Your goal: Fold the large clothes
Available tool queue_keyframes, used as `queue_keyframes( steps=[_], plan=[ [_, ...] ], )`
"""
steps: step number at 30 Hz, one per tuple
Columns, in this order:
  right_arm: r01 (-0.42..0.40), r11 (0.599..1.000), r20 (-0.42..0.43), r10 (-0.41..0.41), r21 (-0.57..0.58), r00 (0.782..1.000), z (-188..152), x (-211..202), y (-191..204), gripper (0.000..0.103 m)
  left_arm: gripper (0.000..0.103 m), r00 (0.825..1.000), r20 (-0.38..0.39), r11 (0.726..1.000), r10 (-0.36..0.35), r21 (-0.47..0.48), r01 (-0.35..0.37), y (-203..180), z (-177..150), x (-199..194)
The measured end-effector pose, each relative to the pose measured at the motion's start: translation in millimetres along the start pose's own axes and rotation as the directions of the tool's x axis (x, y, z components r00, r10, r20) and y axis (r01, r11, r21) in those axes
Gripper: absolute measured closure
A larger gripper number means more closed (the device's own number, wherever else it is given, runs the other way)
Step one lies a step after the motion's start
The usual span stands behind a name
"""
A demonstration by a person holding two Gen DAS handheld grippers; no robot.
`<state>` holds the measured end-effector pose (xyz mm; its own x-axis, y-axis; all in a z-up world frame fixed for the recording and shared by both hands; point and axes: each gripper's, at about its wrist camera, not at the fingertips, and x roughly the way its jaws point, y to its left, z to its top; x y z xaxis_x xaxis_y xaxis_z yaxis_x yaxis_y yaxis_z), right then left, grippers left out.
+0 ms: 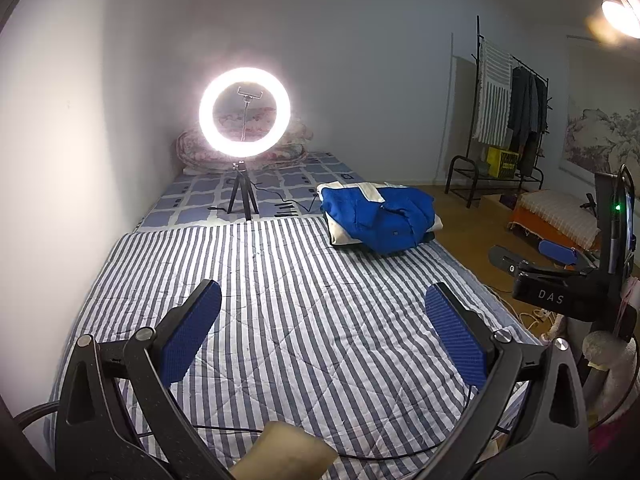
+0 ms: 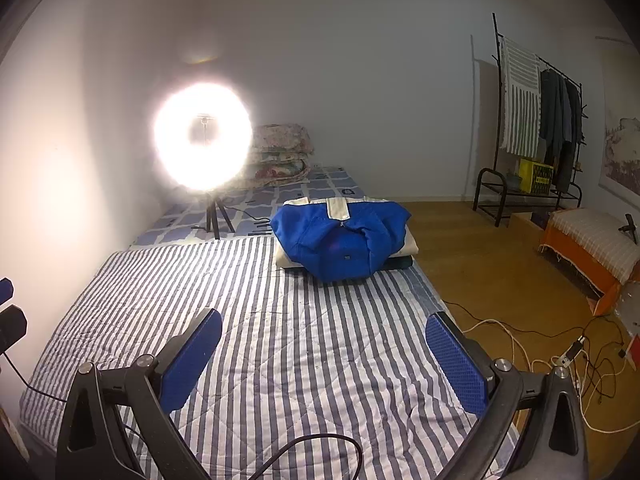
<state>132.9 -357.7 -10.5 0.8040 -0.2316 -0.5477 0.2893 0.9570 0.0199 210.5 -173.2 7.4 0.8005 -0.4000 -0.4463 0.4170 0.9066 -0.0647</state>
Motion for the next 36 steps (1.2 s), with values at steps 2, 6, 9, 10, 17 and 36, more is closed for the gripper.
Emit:
queue_keyframes(
  steps=[2,6,9,10,17,36],
  plan=[
    [0.0,1.0,0.002,0.0,0.001,1.0,0.0,-0.7,-0.6,0.0,0.0,1.0,0.003,1.0,0.003,0.003,-0.003,-0.2,-0.2,-0.7],
    [0.0,1.0,0.001,0.0,-0.001,1.0,-0.3,-0.9,-0.5,0.0,0.0,1.0,0.004,1.0,0.015,0.015,-0.015,-0.6,-1.4,-1.6],
    [0.0,1.0,-0.001,0.0,-0.01,1.0,-0.5,-0.4,-0.4,0.0,0.0,1.0,0.001,1.0,0.014,0.011,-0.014,-0.5,-2.2,-2.2],
    [0.0,1.0,-0.001,0.0,-0.013,1.0,-0.6,-0.2,-0.2,0.0,0.0,1.0,0.002,1.0,0.015,0.008,-0.015,0.1,-2.2,-2.4],
    [0.0,1.0,-0.002,0.0,-0.02,1.0,0.1,0.9,0.3,0.0,0.0,1.0,0.008,1.0,0.024,0.002,-0.024,3.0,-2.6,-3.7],
    [-0.004,1.0,-0.01,0.004,-0.029,1.0,0.0,3.5,1.9,0.0,0.0,1.0,0.009,1.0,0.023,0.018,-0.023,1.9,-4.1,-4.2]
  ],
)
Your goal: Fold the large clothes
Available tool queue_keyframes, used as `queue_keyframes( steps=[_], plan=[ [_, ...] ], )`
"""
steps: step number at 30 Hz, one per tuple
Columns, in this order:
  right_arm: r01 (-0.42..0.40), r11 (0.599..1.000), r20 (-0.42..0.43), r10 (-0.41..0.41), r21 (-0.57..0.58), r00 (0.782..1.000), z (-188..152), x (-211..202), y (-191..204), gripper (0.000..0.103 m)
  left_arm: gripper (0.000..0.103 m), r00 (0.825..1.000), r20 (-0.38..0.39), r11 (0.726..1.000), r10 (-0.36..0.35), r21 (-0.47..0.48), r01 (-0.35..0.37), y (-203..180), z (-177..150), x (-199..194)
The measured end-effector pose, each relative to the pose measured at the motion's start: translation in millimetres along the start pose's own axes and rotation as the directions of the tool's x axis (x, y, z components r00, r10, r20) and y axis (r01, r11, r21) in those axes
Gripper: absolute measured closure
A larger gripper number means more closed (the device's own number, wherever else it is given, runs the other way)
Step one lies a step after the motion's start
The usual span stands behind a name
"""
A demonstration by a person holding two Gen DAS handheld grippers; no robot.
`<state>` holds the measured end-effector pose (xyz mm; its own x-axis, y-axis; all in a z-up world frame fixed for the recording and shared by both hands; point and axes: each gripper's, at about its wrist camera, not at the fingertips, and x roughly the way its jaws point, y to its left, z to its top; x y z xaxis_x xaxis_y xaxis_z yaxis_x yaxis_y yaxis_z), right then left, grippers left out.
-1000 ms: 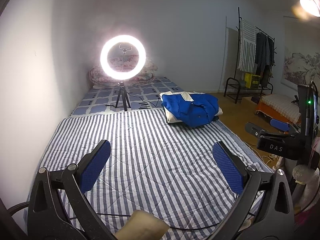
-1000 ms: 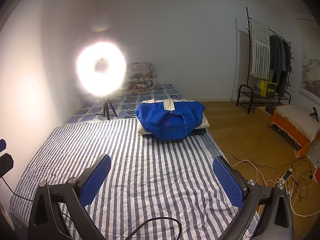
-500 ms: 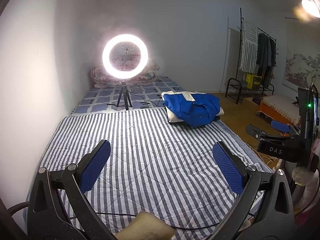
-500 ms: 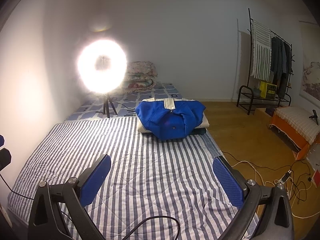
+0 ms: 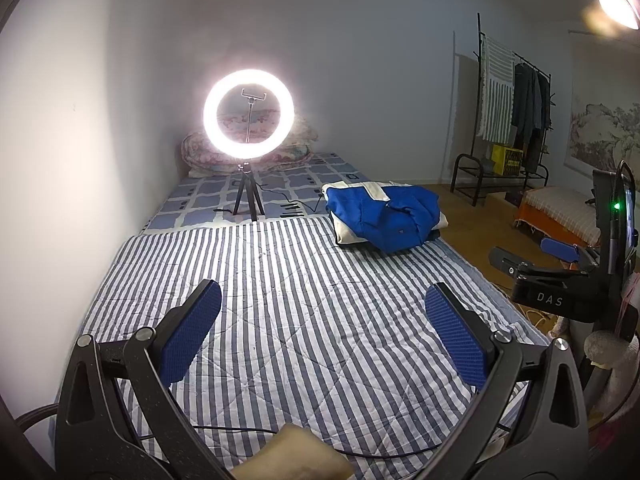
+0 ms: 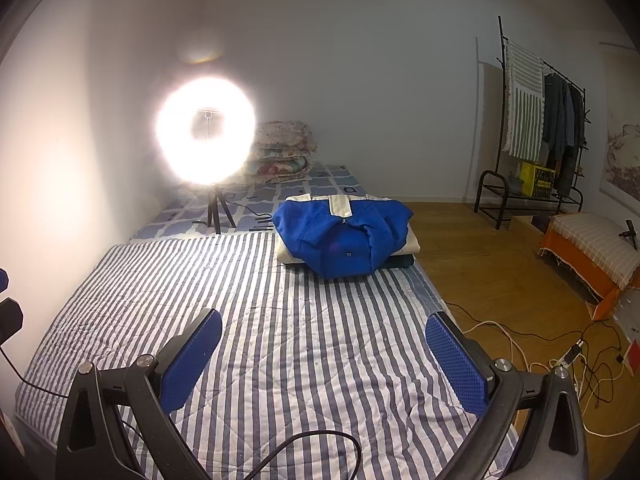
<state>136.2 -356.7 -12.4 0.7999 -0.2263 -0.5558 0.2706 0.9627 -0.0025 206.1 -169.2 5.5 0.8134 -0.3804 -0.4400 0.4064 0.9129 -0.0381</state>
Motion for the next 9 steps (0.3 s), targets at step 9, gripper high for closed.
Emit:
queue_keyframes(
  steps=[9],
  plan=[
    [0.0,1.0,-0.005,0.0,-0.001,1.0,-2.4,1.3,-0.1,0.0,0.0,0.999,0.039,0.999,0.011,0.039,-0.012,-1.2,-2.3,-5.3]
  ],
)
